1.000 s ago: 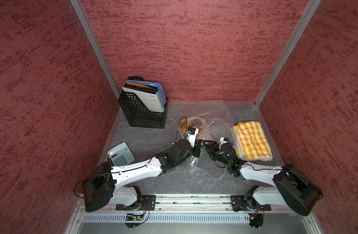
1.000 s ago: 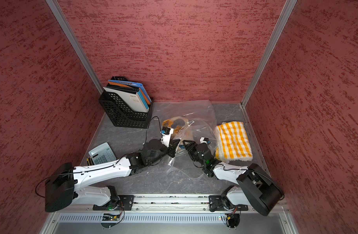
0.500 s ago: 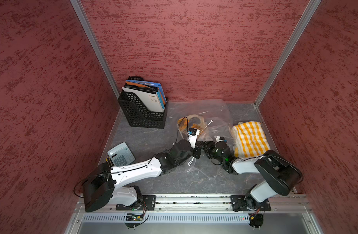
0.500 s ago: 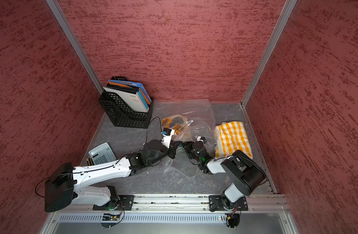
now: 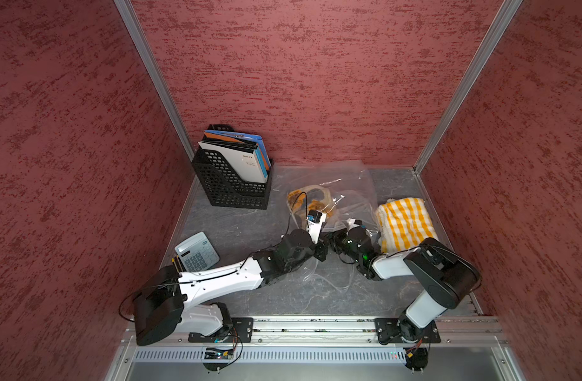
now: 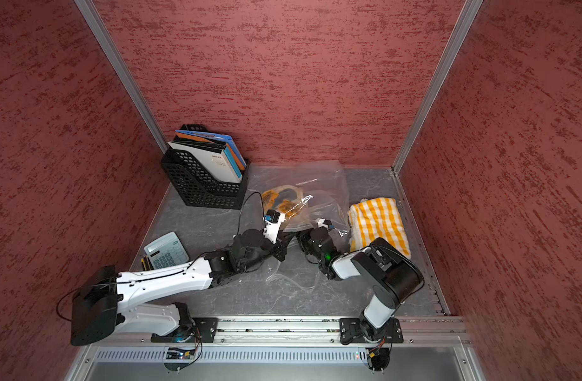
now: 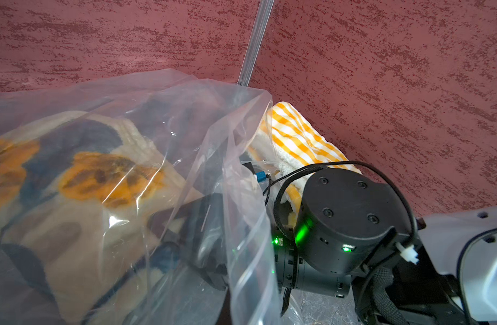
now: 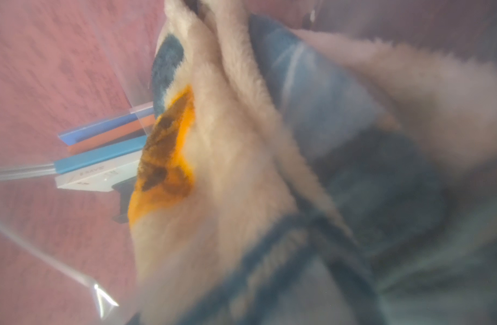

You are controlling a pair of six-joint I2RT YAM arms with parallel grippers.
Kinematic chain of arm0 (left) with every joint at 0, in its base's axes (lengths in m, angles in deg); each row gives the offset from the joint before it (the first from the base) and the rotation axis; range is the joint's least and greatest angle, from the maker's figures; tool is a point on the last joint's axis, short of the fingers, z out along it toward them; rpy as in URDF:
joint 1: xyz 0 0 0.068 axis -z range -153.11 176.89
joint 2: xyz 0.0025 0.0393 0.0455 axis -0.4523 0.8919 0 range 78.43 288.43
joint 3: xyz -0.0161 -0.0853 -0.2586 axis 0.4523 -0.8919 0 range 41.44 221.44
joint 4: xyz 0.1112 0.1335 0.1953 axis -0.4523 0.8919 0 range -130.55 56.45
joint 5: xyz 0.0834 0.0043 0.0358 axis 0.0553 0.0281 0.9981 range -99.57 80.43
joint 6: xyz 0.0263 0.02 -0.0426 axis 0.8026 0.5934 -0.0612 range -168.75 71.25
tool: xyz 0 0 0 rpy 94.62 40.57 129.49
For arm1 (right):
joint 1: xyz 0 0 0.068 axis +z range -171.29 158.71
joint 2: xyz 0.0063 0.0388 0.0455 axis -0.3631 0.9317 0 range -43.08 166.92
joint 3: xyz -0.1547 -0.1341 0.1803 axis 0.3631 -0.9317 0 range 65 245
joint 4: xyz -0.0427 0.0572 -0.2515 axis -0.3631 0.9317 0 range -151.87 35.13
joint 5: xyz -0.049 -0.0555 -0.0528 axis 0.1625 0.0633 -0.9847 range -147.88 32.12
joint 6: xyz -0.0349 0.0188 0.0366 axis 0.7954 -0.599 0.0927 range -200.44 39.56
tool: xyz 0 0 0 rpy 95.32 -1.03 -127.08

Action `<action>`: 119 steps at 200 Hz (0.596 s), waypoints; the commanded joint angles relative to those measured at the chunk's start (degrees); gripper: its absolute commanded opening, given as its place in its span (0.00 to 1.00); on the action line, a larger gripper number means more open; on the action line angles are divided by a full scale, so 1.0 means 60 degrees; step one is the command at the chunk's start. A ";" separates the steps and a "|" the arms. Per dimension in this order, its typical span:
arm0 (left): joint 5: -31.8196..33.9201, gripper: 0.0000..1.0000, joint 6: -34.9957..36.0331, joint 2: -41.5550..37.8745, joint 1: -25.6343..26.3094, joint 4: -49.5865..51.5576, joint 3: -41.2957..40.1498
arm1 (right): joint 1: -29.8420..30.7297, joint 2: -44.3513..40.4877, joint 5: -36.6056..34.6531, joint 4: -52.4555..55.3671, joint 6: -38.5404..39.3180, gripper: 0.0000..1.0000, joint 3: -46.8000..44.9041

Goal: Take the blanket out of the vacuum bag
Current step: Take out the blanket from the vacuum bag.

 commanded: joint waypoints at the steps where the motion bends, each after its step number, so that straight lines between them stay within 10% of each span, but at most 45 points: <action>1: -0.0094 0.00 0.0052 -0.0368 0.0095 0.0013 -0.0116 | -0.0122 0.0210 -0.0621 -0.0205 -0.0072 0.47 0.0009; 63: 0.0024 0.00 0.0123 -0.0445 0.0101 0.0127 -0.0159 | -0.0416 -0.0056 -0.0368 -0.0315 0.0291 0.00 0.0207; 119: 0.0433 0.00 0.0249 -0.0113 0.0077 -0.0022 0.0036 | -0.0491 -0.1015 0.0515 -0.0201 0.0051 0.00 0.0404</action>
